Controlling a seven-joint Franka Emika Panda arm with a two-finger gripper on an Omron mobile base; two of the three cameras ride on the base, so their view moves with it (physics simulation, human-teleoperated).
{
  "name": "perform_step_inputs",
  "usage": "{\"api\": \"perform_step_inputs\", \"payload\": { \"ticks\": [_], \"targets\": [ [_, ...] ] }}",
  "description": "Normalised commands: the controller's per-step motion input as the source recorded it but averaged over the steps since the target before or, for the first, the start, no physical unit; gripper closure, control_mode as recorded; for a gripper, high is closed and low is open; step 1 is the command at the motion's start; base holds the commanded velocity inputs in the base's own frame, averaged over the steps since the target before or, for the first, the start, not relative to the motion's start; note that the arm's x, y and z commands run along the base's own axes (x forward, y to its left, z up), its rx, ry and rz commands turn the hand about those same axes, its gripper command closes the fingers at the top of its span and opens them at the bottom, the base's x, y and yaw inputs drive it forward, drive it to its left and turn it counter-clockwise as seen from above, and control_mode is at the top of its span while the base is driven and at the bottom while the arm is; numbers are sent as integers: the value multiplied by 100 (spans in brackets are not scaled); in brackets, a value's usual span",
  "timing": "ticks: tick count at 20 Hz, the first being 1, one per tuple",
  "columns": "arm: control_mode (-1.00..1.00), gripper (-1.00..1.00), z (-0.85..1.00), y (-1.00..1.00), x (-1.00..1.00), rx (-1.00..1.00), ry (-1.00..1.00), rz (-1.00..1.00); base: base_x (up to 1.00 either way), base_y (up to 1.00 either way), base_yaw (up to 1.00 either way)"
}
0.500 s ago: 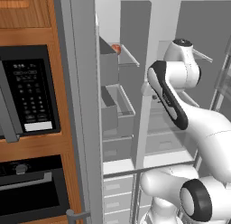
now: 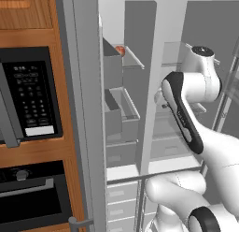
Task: There's a fish in the fridge that needs to be moved to the freezer for freezing. Pick up the fish from the fridge, place it on any shelf in the freezer, and close the fridge and freezer doors when done.
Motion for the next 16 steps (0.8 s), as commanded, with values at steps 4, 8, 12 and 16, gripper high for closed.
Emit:
{"api": "perform_step_inputs", "payload": {
  "ticks": [4, 8, 12, 16],
  "targets": [
    [-100, -100, -18, -36, -2, -1, -2, -16, 0, 0, 0],
    [-100, -100, -4, -37, 16, 0, 0, -12, 0, 0, 0],
    [-100, -100, -1, -36, 32, 0, -2, -4, 0, 0, 0],
    [-100, -100, -3, -43, 42, 0, -1, -3, 0, 0, 0]
  ]
}}
